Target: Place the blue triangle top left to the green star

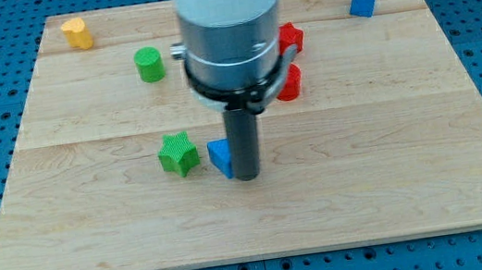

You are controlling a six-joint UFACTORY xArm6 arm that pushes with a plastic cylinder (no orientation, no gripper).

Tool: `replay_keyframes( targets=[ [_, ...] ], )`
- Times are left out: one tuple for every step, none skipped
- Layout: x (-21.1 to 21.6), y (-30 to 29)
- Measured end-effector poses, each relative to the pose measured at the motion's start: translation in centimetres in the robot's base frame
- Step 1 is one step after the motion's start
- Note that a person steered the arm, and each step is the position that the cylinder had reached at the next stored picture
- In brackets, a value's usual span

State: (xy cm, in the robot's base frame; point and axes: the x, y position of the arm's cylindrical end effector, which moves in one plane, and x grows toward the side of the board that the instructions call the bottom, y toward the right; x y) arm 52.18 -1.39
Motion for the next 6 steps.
replay_keyframes(
  targets=[
    [-3.6,-2.8],
    [-7.7,-6.2],
    [-7.7,-6.0],
    [-8.1,-1.7],
    [-10.0,-2.7],
    [-9.4,-9.7]
  ],
)
